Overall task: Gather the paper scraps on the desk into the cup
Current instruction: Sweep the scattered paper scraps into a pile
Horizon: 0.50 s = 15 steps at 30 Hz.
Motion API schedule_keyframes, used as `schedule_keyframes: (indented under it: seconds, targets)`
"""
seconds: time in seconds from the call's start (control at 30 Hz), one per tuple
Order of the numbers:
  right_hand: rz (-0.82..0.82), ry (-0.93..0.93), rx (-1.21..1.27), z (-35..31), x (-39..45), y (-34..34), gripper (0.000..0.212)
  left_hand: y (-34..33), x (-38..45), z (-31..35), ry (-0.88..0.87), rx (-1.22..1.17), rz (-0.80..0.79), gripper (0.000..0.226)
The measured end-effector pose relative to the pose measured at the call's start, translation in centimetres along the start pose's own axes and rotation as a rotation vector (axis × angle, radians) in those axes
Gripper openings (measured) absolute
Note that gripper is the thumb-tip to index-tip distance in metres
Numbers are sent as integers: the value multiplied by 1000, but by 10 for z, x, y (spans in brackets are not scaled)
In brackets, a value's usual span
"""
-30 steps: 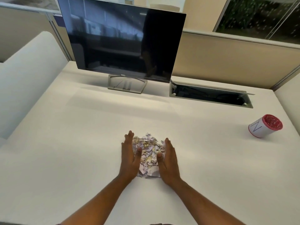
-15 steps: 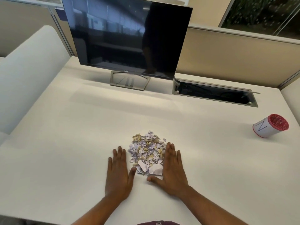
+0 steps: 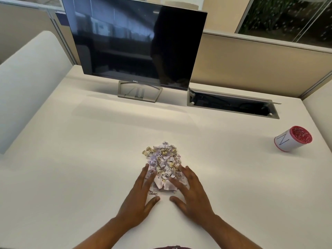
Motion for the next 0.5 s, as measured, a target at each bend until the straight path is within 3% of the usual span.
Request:
schedule_keyframes:
  seconds: [0.13, 0.3, 0.5]
  targets:
    - [-61, 69, -132, -15, -6, -10, 55, -5, -5, 13, -84, 94, -34, 75]
    - [-33, 87, -188, -27, 8, -7, 37, -7, 6, 17, -10, 127, -13, 65]
    - [-103, 41, -251, -21, 14, 0, 52, 5, 15, 14, 72, 222, 29, 51]
Point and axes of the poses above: each hand's wrist, its own x-axis towards the middle knuckle, its own y-axis out of the back of the hand, z = x × y, the point moved 10 cm from there along x, towards the middle knuckle, and after that the axes turned 5 degrees about -y, right-handed, at the moved point
